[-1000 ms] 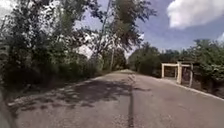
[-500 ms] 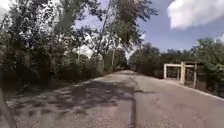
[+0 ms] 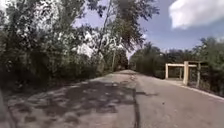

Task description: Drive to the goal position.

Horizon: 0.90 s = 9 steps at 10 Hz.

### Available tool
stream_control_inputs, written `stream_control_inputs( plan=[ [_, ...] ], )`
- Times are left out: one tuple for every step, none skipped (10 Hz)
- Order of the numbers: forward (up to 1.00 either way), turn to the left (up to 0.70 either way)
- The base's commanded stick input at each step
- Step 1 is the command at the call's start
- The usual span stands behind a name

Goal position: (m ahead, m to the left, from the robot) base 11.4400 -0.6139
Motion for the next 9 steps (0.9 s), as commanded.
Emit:
stream_control_inputs(
  plan=[
    [0.5,0.0],
    [0.5,0.0],
    [0.5,0.0],
    [0.5,0.0],
    [0.5,0.0],
    [0.5,0.0],
    [0.5,0.0],
    [0.5,0.0],
    [0.5,0.0]
  ],
)
